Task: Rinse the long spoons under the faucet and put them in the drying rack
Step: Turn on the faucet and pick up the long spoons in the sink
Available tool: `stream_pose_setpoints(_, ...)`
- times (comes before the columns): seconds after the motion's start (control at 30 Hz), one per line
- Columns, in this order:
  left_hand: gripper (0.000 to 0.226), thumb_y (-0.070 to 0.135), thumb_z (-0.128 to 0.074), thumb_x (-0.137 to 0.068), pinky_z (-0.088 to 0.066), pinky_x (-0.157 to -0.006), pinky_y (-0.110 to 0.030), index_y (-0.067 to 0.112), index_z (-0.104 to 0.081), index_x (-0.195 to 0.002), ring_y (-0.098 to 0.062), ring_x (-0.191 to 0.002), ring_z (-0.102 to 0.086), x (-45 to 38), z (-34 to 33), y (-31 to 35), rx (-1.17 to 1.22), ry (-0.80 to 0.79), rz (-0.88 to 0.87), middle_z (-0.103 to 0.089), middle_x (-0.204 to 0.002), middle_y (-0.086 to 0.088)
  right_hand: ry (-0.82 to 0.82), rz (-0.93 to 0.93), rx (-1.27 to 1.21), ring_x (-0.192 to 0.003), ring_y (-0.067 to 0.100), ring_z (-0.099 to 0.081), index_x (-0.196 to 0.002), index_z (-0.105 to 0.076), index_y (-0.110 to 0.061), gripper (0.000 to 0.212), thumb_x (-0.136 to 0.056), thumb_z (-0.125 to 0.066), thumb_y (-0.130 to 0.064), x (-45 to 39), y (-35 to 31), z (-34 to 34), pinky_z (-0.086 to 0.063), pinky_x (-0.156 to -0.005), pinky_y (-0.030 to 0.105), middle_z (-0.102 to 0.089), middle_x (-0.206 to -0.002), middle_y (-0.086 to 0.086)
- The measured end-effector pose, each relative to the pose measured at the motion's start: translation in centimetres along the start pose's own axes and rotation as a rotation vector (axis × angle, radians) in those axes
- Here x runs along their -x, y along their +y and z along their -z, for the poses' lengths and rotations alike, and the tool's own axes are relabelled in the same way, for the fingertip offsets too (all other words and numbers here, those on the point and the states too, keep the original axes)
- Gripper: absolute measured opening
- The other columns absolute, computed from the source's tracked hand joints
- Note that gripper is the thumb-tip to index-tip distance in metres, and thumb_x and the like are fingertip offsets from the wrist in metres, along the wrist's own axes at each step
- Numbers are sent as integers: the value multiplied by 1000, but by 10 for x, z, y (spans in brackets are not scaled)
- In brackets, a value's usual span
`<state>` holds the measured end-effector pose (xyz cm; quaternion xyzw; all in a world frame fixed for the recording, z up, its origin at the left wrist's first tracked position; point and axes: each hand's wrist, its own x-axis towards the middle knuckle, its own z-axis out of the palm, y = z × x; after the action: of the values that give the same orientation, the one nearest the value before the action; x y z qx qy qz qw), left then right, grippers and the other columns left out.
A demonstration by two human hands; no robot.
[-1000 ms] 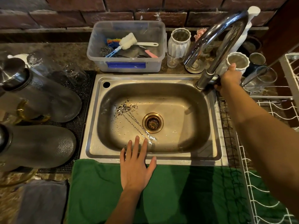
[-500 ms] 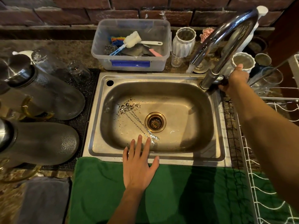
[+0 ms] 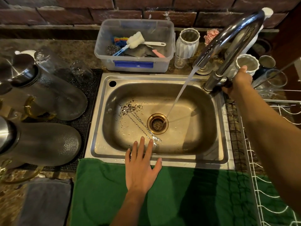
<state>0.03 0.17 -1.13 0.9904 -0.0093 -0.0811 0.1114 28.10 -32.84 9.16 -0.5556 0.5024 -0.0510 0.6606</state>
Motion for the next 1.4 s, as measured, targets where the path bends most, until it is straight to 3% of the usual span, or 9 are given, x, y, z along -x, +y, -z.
stream_pose_setpoints(0.2,71,67,-31,-96,-19,-121,-51,36,-18,-158,-26,-153,-25,0,3,2,29,-11,-1,-17,-168,-1,-42,89,80,-95,15,-61,-128,-48,-20,35,-101,-44,-41,22,10,11,-56,-81,32,-59,-106,2)
stream_pose_setpoints(0.33,70,65,-33,-96,-23,-120,-53,34,-23,-158,-29,-152,-26,0,6,4,22,-22,-8,-21,-167,-3,-2,191,205,-93,19,-56,-130,-52,-12,39,-99,-43,-35,51,38,20,-46,-78,38,-58,-111,7)
stream_pose_setpoints(0.5,74,58,-45,-93,-34,-116,-51,32,-20,-157,-29,-149,-34,-10,25,6,134,-19,54,-34,-163,-7,-167,214,316,-83,21,-54,-99,-59,-20,18,-100,-44,-30,110,99,25,-45,-67,36,-57,-85,1)
stream_pose_setpoints(0.63,62,27,-59,-95,-43,-111,-48,25,-32,-152,-26,-136,-48,-56,38,-6,612,-40,295,-46,-153,-5,-288,146,404,-102,22,-62,-94,-59,-30,14,-101,-47,-29,142,143,16,-52,-88,44,-65,-109,4)
stream_pose_setpoints(0.77,50,15,-59,-98,-51,-102,-49,14,-45,-145,-30,-120,-58,-116,38,-24,895,-79,667,-54,-142,-13,-376,99,471,-106,24,-65,-107,-62,-24,14,-101,-49,-22,151,170,0,-54,-93,45,-68,-113,5)
stream_pose_setpoints(0.83,41,11,-59,-97,-50,-102,-44,8,-51,-137,-31,-117,-58,-138,32,-34,914,-109,746,-59,-135,-17,-401,77,486,-104,22,-67,-107,-62,-24,14,-102,-50,-22,150,177,-4,-54,-92,44,-70,-110,2)
stream_pose_setpoints(1.0,19,8,-60,-95,-45,-77,-27,4,-65,-114,-20,-93,-57,-173,10,-50,808,-136,836,-68,-111,-12,-435,12,472,-102,24,-68,-96,-62,-28,16,-104,-49,-22,144,187,-16,-54,-90,41,-71,-105,3)
stream_pose_setpoints(1.13,14,5,-58,-94,-50,-74,-30,4,-69,-101,-28,-97,-68,-187,-9,-52,765,-105,934,-69,-94,-11,-452,0,502,-102,31,-68,-96,-65,-26,19,-103,-49,-18,135,194,-23,-55,-92,47,-72,-105,10)
stream_pose_setpoints(1.4,21,18,-76,-86,-58,-82,-40,4,-69,-100,-31,-93,-69,-205,-25,-41,696,-63,993,-73,-98,-14,-481,-24,515,-102,36,-68,-94,-69,-21,20,-101,-52,-12,119,204,-23,-53,-96,57,-74,-101,14)
